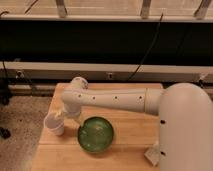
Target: Pick up the ceramic cup
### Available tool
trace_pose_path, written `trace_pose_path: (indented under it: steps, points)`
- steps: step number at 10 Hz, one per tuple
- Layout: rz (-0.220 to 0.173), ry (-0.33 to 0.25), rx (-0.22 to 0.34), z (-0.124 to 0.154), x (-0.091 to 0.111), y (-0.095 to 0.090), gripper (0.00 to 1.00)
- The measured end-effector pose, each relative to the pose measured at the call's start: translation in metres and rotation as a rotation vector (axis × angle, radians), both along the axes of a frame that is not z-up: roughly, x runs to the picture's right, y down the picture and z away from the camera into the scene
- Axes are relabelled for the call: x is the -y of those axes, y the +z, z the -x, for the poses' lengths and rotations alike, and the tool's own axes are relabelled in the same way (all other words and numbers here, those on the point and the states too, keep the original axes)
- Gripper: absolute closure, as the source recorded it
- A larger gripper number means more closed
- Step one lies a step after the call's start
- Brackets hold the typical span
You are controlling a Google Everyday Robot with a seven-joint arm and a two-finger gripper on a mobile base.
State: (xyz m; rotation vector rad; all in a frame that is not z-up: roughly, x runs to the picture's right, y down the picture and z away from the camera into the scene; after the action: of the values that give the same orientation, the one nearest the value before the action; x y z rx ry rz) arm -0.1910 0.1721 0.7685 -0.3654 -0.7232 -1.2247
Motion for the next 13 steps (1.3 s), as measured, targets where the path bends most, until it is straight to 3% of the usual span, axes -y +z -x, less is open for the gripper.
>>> trace_pose_path:
  steps: [7, 8, 13]
  points:
    - [-0.002, -0.090, 0.033, 0.027, 0.005, -0.008, 0.20]
    - [-0.002, -0.107, 0.032, 0.031, 0.004, -0.007, 0.25]
    - [0.010, -0.147, -0.002, 0.029, -0.003, 0.005, 0.73]
